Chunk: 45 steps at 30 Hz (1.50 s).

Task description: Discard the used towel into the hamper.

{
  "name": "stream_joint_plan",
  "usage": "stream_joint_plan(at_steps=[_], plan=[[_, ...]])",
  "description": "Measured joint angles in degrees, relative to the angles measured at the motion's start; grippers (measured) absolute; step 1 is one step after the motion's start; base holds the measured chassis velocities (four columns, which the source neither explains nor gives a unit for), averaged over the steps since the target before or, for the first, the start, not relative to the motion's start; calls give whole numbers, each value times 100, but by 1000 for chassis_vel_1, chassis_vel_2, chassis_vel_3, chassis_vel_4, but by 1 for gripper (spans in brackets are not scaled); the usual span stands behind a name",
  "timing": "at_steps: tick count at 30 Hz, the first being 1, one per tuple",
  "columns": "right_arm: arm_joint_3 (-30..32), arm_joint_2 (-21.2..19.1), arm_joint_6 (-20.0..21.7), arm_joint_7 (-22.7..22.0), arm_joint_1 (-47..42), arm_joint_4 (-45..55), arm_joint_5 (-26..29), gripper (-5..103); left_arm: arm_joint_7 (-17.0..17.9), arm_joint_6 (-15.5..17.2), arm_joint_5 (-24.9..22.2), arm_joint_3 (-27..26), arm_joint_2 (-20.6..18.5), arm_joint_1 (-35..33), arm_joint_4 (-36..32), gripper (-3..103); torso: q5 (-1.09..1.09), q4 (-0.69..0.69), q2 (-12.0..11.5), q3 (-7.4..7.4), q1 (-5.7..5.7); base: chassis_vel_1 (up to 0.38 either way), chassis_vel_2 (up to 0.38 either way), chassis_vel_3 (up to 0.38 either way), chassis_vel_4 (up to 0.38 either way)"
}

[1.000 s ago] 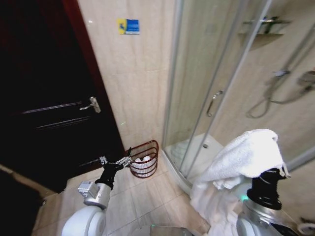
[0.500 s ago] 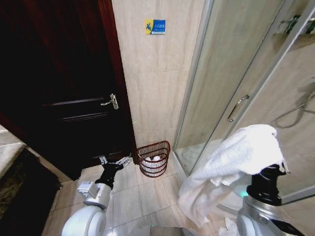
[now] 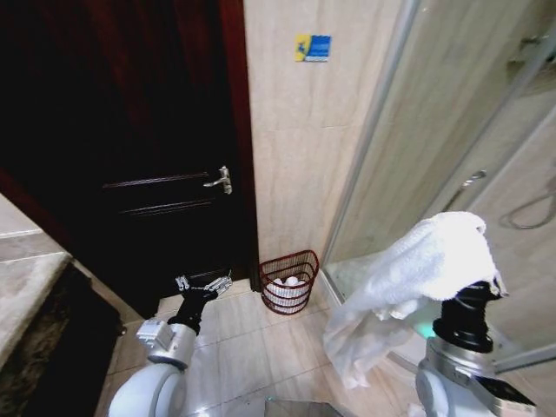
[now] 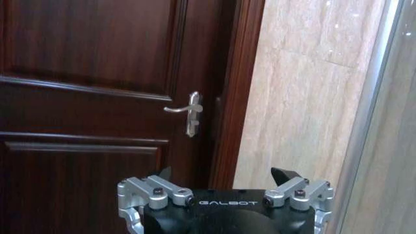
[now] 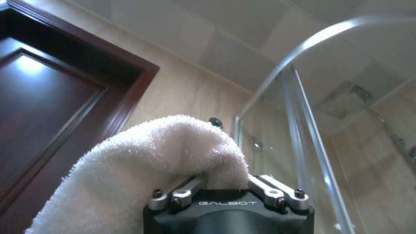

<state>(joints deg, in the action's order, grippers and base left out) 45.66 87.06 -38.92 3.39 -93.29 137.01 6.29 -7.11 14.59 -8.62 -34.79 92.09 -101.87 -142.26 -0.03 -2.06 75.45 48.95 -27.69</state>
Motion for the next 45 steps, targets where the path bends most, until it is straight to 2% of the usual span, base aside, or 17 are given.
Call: stream_joint_plan(at_steps=[2, 3, 6, 7, 10, 13, 18, 20, 21, 30, 36, 45], plan=[[0, -179, 151, -12, 241, 4, 90, 7, 0, 0, 0, 2, 2, 0, 0, 100, 7, -1, 0, 0, 0, -25, -11, 11, 24], [0, -179, 151, -12, 241, 4, 90, 7, 0, 0, 0, 2, 2, 0, 0, 100, 7, -1, 0, 0, 0, -50, -23, 22, 48], [17, -608, 453, -52, 736, -4, 288, 7, -1, 0, 0, 4, 6, 0, 0, 100, 6, 0, 0, 0, 0, -88, -74, 37, 39], [17, -608, 453, -52, 736, -4, 288, 7, -1, 0, 0, 4, 6, 0, 0, 100, 6, 0, 0, 0, 0, -70, -74, 30, 28], [-15, -1103, 751, -193, 1173, -12, 516, 7, -1, 0, 0, 4, 7, 0, 0, 100, 2, -2, 0, 1, 0, 0, 0, 0, 0], [-26, -1260, 843, -222, 1299, -20, 598, 7, -1, 0, 0, 3, 5, 0, 0, 100, 2, -2, 0, 1, 0, 0, 0, 0, 0], [-34, -1813, 1226, -230, 1748, -37, 999, 7, -1, 0, 0, 2, 3, 0, 0, 100, 3, 0, 0, 1, 0, 0, 0, 0, 0], [-34, -1849, 1254, -230, 1782, -41, 1025, 7, -1, 0, 0, 2, 3, 0, 0, 100, 3, 0, 0, 0, 0, 0, 0, 0, 0], [-34, -2032, 1413, -229, 1992, -59, 1140, 7, -1, 0, 0, 2, 6, 0, 0, 100, 4, -1, 0, 0, 0, 0, 0, 0, 0], [-38, -2568, 2138, -365, 2829, -120, 1728, 7, -1, 0, 0, 2, 5, 0, 0, 100, 3, -1, 0, 0, 0, 0, 0, 0, 0], [-122, -2792, 2320, -396, 3194, -247, 2039, 7, -1, 0, 0, 2, 4, -1, 0, 100, 3, -1, 0, -1, 2, -7, 8, 10, -8], [-231, -2916, 2380, -337, 3448, -398, 2186, 7, -1, 0, 0, 2, 5, 0, 0, 100, 3, -2, -1, 0, 0, -126, 126, 136, -128]])
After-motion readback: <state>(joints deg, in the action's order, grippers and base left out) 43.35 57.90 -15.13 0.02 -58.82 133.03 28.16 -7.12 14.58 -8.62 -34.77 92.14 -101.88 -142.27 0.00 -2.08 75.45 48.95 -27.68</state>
